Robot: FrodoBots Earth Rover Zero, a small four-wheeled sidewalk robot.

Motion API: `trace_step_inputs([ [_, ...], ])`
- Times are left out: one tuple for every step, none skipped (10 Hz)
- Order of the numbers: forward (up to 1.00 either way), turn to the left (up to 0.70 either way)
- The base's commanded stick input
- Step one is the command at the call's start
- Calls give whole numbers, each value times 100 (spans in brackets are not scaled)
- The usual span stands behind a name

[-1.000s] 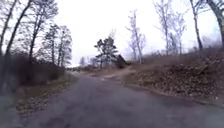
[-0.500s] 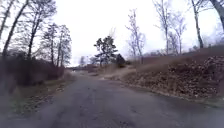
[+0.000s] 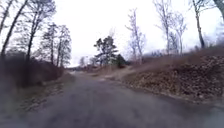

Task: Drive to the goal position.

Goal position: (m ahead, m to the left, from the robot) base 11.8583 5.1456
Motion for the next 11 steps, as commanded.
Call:
trace_step_inputs([
  [50,38],
  [50,1],
  [50,1],
  [50,1],
  [50,1],
  [50,1],
  [50,1],
  [50,1],
  [50,1],
  [50,1],
  [50,1],
])
